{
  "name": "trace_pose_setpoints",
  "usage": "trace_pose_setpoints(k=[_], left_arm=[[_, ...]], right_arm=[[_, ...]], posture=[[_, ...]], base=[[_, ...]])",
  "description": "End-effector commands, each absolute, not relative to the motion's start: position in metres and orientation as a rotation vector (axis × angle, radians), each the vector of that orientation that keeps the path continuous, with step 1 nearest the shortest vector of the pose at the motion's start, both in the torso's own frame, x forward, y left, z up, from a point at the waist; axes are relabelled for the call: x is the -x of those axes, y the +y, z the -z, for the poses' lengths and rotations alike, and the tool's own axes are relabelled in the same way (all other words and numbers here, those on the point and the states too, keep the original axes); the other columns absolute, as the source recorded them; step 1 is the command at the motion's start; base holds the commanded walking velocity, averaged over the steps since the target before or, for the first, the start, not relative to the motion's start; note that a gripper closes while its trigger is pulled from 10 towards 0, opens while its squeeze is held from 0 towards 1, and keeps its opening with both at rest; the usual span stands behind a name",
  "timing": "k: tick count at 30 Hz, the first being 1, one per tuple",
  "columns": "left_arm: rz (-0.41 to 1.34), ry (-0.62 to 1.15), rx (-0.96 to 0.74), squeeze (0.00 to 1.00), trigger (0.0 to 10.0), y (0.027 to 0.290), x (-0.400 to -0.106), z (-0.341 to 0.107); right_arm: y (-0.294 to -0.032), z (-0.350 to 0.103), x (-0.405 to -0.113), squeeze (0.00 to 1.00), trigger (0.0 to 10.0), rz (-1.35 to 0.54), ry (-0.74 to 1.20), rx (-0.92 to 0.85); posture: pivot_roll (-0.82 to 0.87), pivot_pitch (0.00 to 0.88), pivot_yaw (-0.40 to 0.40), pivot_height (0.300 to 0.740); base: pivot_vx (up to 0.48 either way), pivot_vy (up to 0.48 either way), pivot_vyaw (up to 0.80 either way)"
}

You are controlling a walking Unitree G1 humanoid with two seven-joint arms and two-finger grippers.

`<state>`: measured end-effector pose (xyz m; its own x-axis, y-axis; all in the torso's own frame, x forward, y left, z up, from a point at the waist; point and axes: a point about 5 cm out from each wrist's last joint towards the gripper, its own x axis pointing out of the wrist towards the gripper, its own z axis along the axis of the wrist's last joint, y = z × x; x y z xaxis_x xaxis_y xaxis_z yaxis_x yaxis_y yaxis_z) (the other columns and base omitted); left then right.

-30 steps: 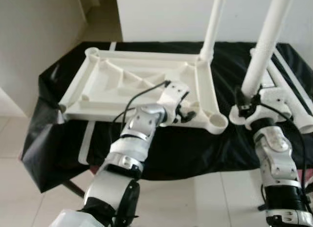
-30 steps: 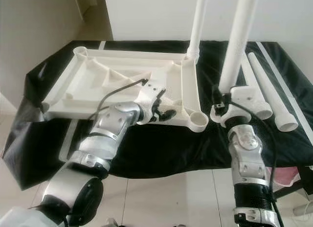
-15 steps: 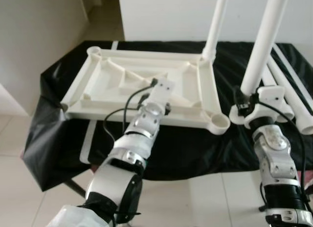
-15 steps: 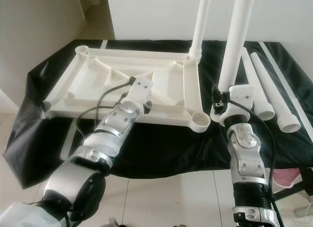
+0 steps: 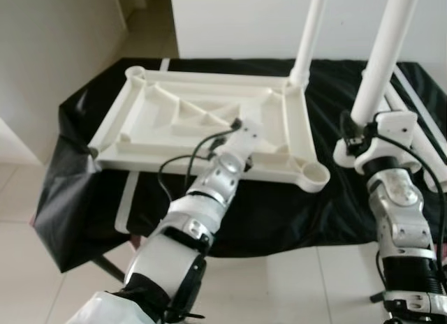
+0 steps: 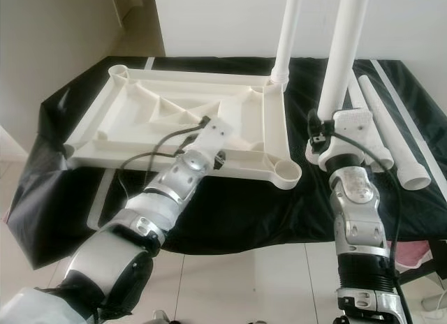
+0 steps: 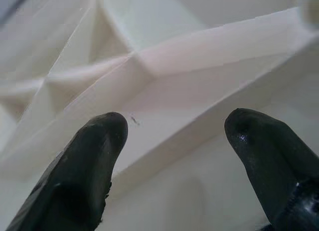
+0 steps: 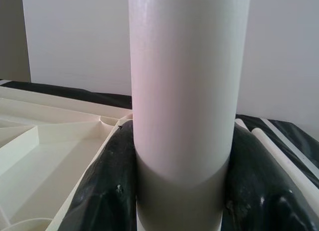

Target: Building children table

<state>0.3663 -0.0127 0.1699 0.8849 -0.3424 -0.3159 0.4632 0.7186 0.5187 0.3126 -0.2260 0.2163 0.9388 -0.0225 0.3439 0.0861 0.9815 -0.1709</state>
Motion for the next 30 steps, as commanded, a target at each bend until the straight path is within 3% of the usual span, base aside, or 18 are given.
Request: trace_pose_setpoints(k=[1, 11, 21, 30], left_arm=[[0.593, 0.221, -0.652, 0.0, 10.0, -0.038, -0.344, -0.148], [0.689, 0.331, -0.838, 0.0, 10.0, 0.033, -0.349, -0.113], [0.868, 0.336, -0.837, 0.0, 10.0, 0.054, -0.335, -0.119], [1.039, 0.323, -0.971, 0.0, 10.0, 0.081, -0.313, -0.117]], right_arm=[[-0.229, -0.225, -0.31, 0.0, 10.0, 0.064, -0.378, 0.183], [-0.217, -0.228, -0.305, 0.0, 10.0, 0.009, -0.391, 0.193], [-0.208, -0.224, -0.308, 0.0, 10.0, -0.022, -0.38, 0.178], [-0.202, -0.223, -0.31, 0.0, 10.0, -0.061, -0.376, 0.168]], posture=[[-0.06, 0.064, 0.029, 0.74], [-0.05, 0.066, 0.037, 0.74], [-0.04, 0.063, 0.031, 0.74], [-0.02, 0.053, 0.015, 0.74]], base=[[0.0, 0.0, 0.0], [0.0, 0.0, 0.0], [0.0, 0.0, 0.0], [0.0, 0.0, 0.0]])
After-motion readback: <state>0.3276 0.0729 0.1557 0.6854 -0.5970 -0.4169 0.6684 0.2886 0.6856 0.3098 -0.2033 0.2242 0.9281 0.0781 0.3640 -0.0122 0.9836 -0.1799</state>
